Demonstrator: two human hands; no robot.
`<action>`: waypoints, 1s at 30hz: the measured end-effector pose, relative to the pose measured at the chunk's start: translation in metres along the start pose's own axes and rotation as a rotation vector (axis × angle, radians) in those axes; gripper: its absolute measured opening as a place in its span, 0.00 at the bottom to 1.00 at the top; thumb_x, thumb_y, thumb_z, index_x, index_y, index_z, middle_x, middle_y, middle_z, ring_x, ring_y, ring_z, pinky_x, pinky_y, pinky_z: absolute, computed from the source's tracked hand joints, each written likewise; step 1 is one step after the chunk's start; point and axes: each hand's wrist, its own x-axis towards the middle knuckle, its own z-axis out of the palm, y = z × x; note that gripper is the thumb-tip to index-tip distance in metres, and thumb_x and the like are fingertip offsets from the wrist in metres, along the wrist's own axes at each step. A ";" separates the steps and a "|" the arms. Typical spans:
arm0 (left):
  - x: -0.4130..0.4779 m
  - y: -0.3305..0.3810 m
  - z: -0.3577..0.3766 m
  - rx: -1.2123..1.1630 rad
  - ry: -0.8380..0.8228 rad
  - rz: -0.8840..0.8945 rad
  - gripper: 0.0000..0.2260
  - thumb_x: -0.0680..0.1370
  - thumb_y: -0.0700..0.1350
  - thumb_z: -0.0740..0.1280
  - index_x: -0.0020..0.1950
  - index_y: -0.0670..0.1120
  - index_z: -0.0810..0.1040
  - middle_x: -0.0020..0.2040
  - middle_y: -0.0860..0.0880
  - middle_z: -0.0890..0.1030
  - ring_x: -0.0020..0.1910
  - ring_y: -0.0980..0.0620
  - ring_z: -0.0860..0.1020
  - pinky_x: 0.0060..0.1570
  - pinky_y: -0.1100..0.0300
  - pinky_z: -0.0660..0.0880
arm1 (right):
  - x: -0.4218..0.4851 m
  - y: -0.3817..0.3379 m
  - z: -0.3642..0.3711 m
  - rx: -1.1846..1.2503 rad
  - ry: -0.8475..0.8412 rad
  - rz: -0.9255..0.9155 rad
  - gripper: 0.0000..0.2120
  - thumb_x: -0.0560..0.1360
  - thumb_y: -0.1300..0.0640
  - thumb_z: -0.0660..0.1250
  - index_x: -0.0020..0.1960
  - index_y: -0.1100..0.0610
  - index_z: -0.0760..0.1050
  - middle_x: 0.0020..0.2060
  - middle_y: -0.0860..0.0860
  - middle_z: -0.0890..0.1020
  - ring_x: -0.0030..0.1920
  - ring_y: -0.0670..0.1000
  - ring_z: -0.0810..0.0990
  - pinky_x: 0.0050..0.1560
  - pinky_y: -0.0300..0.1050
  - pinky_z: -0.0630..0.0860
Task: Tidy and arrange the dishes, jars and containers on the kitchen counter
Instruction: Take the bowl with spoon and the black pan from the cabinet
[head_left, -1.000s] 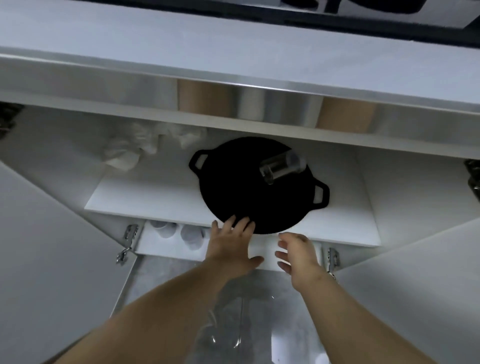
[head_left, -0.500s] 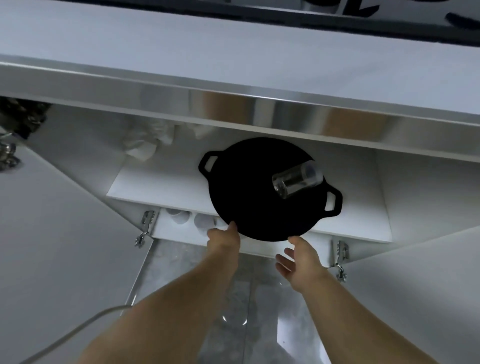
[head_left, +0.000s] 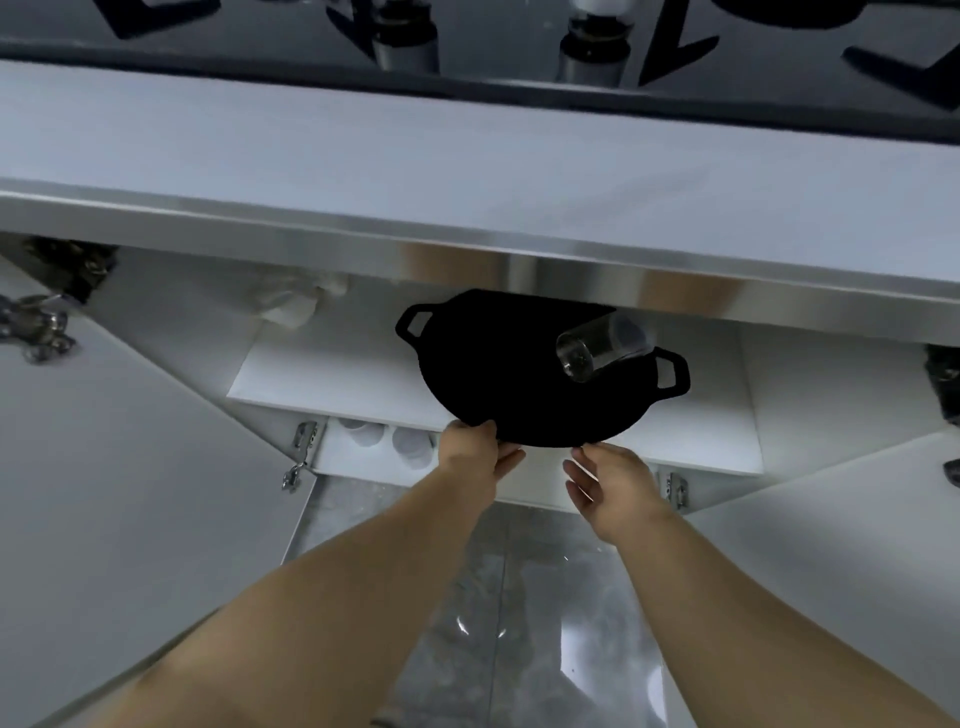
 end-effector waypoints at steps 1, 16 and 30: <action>-0.005 0.006 0.001 0.003 -0.013 0.006 0.05 0.82 0.36 0.55 0.49 0.41 0.70 0.38 0.45 0.77 0.35 0.51 0.77 0.48 0.54 0.77 | -0.005 -0.005 0.001 0.003 -0.008 -0.008 0.04 0.79 0.60 0.59 0.53 0.57 0.71 0.42 0.50 0.79 0.41 0.48 0.78 0.40 0.42 0.72; -0.076 0.024 -0.004 0.068 -0.126 -0.090 0.10 0.80 0.31 0.55 0.41 0.38 0.70 0.38 0.40 0.77 0.36 0.47 0.77 0.50 0.50 0.75 | -0.062 -0.026 0.009 0.249 -0.078 0.040 0.18 0.80 0.64 0.56 0.69 0.62 0.66 0.63 0.60 0.75 0.60 0.57 0.76 0.53 0.48 0.72; -0.111 0.045 -0.050 -0.017 -0.142 -0.108 0.13 0.82 0.36 0.55 0.66 0.38 0.67 0.45 0.39 0.77 0.53 0.41 0.79 0.51 0.49 0.75 | -0.126 -0.011 0.021 0.235 -0.049 0.025 0.16 0.79 0.69 0.57 0.66 0.65 0.68 0.59 0.63 0.76 0.57 0.60 0.77 0.51 0.49 0.74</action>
